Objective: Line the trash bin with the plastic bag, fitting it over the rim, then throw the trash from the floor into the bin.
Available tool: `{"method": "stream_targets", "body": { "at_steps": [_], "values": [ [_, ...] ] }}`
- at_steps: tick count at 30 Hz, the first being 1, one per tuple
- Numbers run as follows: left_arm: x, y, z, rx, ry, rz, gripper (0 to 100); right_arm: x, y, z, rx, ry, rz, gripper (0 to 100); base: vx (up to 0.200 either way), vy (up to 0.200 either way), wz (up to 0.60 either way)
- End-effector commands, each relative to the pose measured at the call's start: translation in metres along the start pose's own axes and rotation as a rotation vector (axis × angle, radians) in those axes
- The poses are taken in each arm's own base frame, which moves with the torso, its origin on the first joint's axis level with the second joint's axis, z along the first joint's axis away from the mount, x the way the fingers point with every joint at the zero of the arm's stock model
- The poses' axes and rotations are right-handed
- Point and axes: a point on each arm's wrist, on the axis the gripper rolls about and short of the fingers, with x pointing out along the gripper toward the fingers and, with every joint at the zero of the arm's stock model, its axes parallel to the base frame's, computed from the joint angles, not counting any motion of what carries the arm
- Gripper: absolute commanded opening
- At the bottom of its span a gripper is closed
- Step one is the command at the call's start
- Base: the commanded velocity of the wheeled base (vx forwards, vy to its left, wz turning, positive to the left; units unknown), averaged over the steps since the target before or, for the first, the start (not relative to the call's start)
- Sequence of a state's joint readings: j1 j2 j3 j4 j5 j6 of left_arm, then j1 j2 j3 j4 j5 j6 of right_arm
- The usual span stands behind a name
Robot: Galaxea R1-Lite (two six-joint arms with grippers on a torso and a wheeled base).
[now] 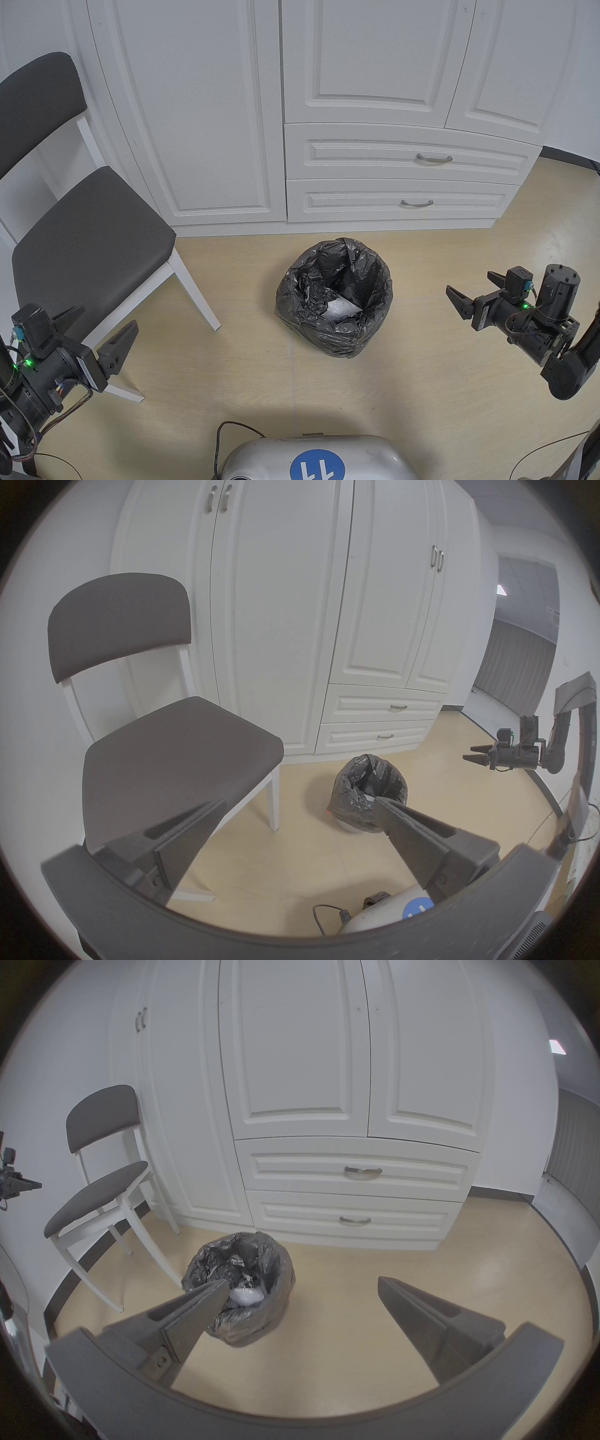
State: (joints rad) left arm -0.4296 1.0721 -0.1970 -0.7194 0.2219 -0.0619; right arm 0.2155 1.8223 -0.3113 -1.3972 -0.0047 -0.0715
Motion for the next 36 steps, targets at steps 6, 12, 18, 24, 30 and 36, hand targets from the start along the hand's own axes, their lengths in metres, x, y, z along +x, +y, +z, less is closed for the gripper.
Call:
{"method": "stream_targets", "body": {
  "at_steps": [6,12,18,24,30,36],
  "values": [
    [-0.054,0.014,0.059,-0.030,-0.112,0.052,100,-0.068,-0.008,0.106,0.078,0.092,-0.113,100,0.000,0.000,0.00],
    [-0.095,0.023,0.080,-0.001,-0.185,0.133,100,-0.106,-0.009,0.145,0.146,0.037,-0.129,100,0.000,0.000,0.00],
    [-0.109,0.024,0.100,0.046,-0.219,0.163,100,-0.139,-0.011,0.177,0.149,-0.127,-0.114,100,0.000,0.000,0.00],
    [-0.119,0.024,0.115,0.048,-0.284,0.167,100,-0.165,-0.013,0.188,0.132,-0.224,-0.121,100,0.000,0.000,0.00],
    [-0.137,0.024,0.117,0.042,-0.357,0.152,100,-0.202,-0.016,0.198,0.148,-0.381,-0.136,100,0.000,0.000,0.00],
    [-0.155,0.024,0.114,0.043,-0.418,0.119,100,-0.243,-0.019,0.195,0.157,-0.502,-0.161,100,0.000,0.000,0.00]
  ]
}}
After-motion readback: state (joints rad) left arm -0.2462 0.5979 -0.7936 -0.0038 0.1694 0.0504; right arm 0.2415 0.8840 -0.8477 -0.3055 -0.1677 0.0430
